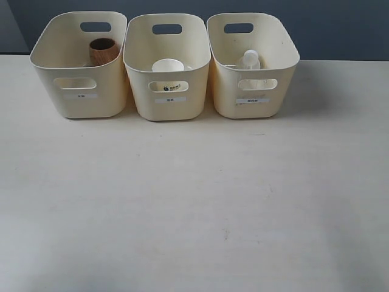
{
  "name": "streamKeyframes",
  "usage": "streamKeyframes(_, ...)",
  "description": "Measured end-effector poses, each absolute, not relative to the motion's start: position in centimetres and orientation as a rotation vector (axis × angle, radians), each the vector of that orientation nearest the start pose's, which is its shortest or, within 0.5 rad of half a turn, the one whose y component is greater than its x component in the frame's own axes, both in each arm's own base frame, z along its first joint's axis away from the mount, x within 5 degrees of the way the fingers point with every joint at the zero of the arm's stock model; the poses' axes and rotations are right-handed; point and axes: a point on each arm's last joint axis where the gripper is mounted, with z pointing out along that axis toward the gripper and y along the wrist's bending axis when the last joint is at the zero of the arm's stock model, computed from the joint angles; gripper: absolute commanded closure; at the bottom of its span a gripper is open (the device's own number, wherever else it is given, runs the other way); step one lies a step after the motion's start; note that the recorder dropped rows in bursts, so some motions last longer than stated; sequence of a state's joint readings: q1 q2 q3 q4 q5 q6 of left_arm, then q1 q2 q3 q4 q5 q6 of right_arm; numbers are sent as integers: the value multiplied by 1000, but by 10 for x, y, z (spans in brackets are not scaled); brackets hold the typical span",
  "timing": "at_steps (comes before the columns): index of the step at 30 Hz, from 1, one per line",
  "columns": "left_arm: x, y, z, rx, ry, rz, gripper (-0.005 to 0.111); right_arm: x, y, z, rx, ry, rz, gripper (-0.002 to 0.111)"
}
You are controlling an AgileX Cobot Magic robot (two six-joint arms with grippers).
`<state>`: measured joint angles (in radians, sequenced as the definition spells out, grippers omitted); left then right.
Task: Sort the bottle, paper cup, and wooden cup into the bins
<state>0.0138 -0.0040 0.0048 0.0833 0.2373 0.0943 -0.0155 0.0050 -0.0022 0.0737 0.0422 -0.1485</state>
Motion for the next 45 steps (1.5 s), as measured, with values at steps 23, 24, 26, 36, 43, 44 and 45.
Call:
streamKeyframes(23, 55, 3, 190, 125, 1719, 157, 107, 57, 0, 209, 90, 1537, 89, 109)
streamKeyframes(24, 55, 3, 190, 125, 1719, 157, 107, 57, 0, 209, 90, 1540, 90, 109)
streamKeyframes(26, 55, 3, 190, 125, 1719, 157, 107, 57, 1, 208, 89, 1546, 91, 109)
streamKeyframes(36, 55, 3, 190, 125, 1719, 157, 107, 57, 1, 208, 88, 1549, 91, 109)
streamKeyframes(43, 55, 3, 190, 125, 1719, 157, 107, 57, 1, 208, 89, 1550, 93, 109)
streamKeyframes(44, 55, 3, 190, 125, 1719, 157, 107, 57, 1, 208, 89, 1550, 93, 109)
streamKeyframes(45, 55, 3, 190, 125, 1719, 157, 107, 57, 1, 208, 89, 1550, 93, 109)
